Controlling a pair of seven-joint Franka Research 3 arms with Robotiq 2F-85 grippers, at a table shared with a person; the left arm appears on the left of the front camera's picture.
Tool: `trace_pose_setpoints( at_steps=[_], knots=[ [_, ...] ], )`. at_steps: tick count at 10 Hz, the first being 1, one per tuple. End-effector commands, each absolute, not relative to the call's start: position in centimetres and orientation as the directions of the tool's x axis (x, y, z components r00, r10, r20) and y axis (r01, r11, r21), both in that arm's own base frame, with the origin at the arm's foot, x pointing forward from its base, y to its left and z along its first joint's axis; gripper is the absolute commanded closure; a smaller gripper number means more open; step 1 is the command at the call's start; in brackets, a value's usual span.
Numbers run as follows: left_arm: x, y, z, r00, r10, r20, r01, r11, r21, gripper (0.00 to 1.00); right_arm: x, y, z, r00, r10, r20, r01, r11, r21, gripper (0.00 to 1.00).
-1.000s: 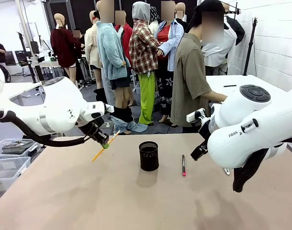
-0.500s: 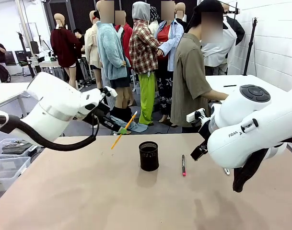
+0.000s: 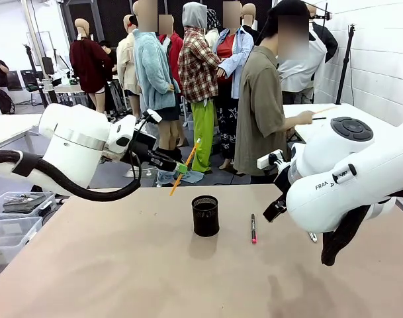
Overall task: Place the pens into the pen holder.
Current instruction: Pick up a writing instrument from the table and place it into the Pen holder.
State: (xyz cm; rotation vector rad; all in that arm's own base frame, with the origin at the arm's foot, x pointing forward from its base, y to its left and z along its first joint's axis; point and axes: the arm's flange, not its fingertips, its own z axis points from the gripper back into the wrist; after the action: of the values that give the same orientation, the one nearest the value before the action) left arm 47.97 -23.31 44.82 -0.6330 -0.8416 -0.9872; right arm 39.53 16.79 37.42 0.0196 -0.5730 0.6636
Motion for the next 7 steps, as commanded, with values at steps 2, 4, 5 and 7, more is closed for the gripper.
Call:
trace_pose_setpoints(
  at_steps=[2,4,5,7],
  knots=[
    [48.1,-24.5,43.9,0.228,-0.412,0.882,0.928,0.365,-0.070,1.00,39.5,16.8,37.4,0.640,0.577,0.508,-0.587,0.793,-0.160,0.00],
    [48.9,-25.5,44.0,0.195,-0.328,0.924,0.946,0.311,-0.089,1.00,39.5,16.8,37.4,0.640,0.577,0.508,-0.587,0.793,-0.160,0.00],
    [49.3,-26.3,43.7,0.188,-0.310,0.932,0.950,0.299,-0.093,1.00,39.5,16.8,37.4,0.640,0.577,0.508,-0.587,0.793,-0.160,0.00],
    [51.0,-27.6,42.3,0.213,-0.309,0.927,0.953,0.277,-0.126,1.00,39.5,16.8,37.4,0.640,0.577,0.508,-0.587,0.793,-0.160,0.00]
  ],
)
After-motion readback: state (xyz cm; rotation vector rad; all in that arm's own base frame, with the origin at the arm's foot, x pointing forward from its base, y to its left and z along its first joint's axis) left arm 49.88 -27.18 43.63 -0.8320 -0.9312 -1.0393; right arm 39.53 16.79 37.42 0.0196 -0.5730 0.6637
